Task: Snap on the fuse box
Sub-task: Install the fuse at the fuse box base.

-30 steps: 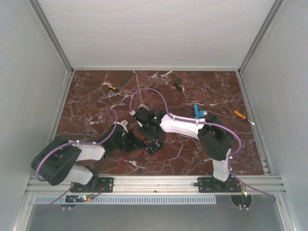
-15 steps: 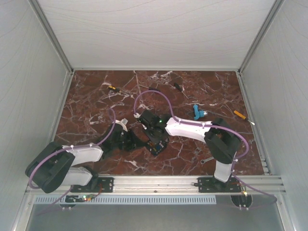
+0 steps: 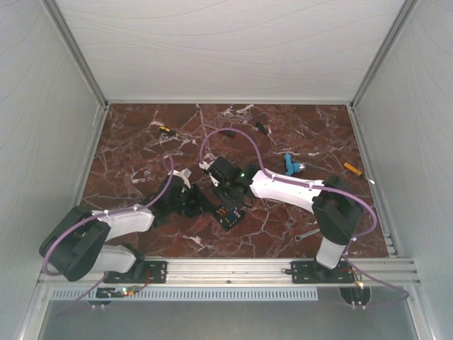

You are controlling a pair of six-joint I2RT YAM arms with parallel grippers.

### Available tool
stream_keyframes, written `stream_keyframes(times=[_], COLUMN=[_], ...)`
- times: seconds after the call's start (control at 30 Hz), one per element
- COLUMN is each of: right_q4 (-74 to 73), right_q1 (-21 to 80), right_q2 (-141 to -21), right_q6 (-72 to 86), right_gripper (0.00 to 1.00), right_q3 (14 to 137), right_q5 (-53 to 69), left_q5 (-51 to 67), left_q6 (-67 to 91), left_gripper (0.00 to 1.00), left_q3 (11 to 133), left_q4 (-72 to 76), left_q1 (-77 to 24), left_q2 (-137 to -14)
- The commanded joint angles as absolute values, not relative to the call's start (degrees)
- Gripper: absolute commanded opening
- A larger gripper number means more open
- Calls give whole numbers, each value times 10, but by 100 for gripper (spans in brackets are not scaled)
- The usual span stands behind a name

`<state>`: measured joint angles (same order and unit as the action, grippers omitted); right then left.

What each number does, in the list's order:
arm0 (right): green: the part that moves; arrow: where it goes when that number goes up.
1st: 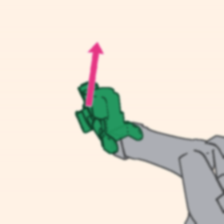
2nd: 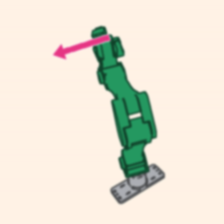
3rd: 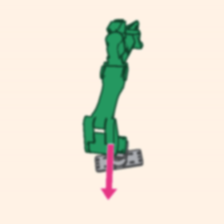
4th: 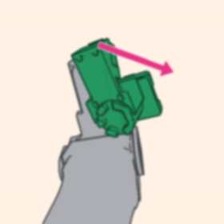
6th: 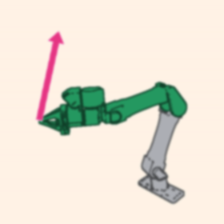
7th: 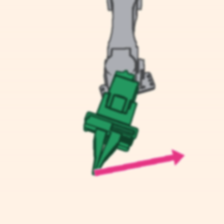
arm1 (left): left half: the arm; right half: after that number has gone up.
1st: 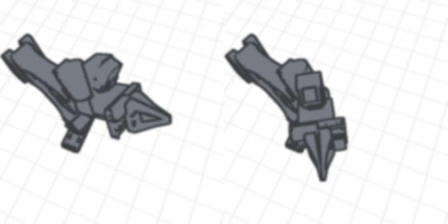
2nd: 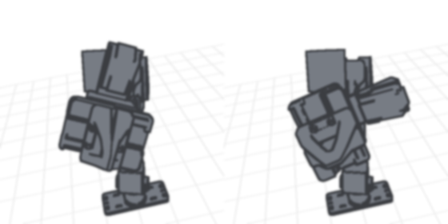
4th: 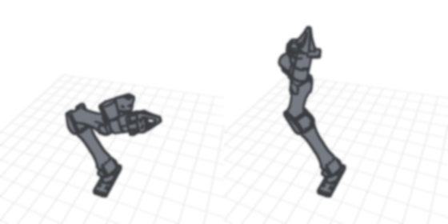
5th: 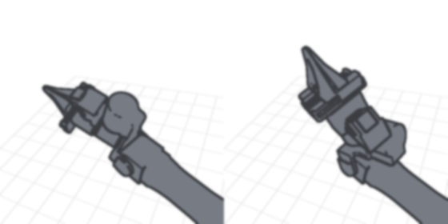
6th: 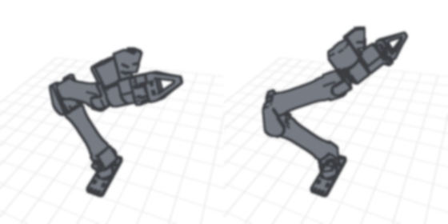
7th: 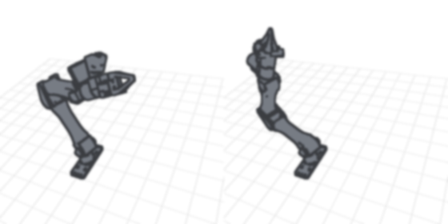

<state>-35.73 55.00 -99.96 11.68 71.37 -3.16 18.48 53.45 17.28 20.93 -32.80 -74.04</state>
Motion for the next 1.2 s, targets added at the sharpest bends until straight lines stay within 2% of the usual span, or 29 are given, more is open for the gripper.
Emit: stream_keyframes(times=[0.0, 0.2, 0.67, 0.83, 1.17], right_q4=[-359, -354, -362, -369, -396], right_q1=[539, 540, 537, 538, 525], right_q2=[-999, -1018, -1047, -1060, -1100], right_q6=[112, 112, 114, 115, 107], right_gripper=[22, 15, 9, 0, 0], right_q3=[721, 718, 723, 721, 686], right_q5=[-9, 5, 18, 10, -35], left_q5=[191, 212, 223, 225, 224], left_q6=[506, 504, 507, 508, 511], left_gripper=[38, 38, 34, 33, 29], left_q3=[217, 228, 229, 229, 225], left_q4=[209, 218, 227, 229, 232], left_q1=[-331, -332, -337, -337, -338], left_q2=[-769, -805, -824, -829, -833])
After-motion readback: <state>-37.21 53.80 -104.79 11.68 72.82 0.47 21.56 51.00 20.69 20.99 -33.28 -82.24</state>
